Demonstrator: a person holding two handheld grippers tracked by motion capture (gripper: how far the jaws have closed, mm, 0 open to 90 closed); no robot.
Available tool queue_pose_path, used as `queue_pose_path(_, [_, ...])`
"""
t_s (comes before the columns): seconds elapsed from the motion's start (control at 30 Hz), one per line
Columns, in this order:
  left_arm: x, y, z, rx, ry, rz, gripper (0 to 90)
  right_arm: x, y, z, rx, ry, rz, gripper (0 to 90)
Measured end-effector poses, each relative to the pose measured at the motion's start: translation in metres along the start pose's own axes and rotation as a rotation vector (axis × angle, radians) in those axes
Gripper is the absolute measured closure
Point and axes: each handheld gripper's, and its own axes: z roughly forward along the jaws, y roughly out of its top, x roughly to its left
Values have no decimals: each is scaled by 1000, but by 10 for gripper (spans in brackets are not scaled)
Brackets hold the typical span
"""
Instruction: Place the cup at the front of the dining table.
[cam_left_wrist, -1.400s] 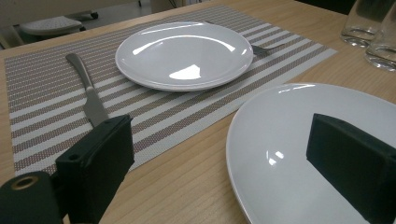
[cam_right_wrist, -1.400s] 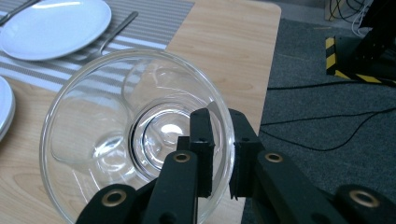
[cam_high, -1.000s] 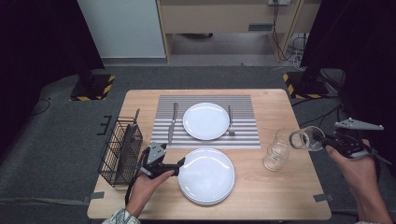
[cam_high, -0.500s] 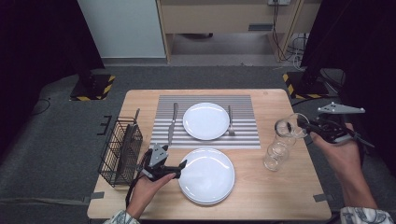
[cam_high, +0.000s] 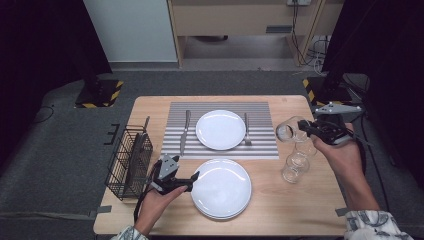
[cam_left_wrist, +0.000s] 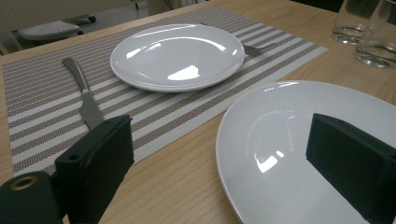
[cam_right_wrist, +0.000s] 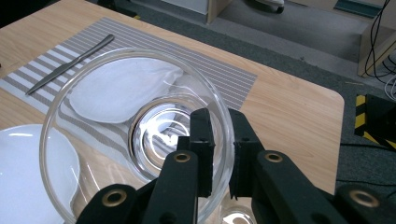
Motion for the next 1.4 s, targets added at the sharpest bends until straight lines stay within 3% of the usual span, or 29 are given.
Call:
queue_pose_path(0.43, [0, 1, -1, -3, 1, 4, 69, 22, 14, 18, -7, 28, -18, 827])
queue_pose_path(0.77, [0, 2, -2, -5, 1, 9, 68, 48, 27, 33, -10, 58, -43, 827])
queue_pose_path(1.4, [-1, 3, -7, -15, 1, 9, 69, 116, 48, 74, 11, 132, -85, 827])
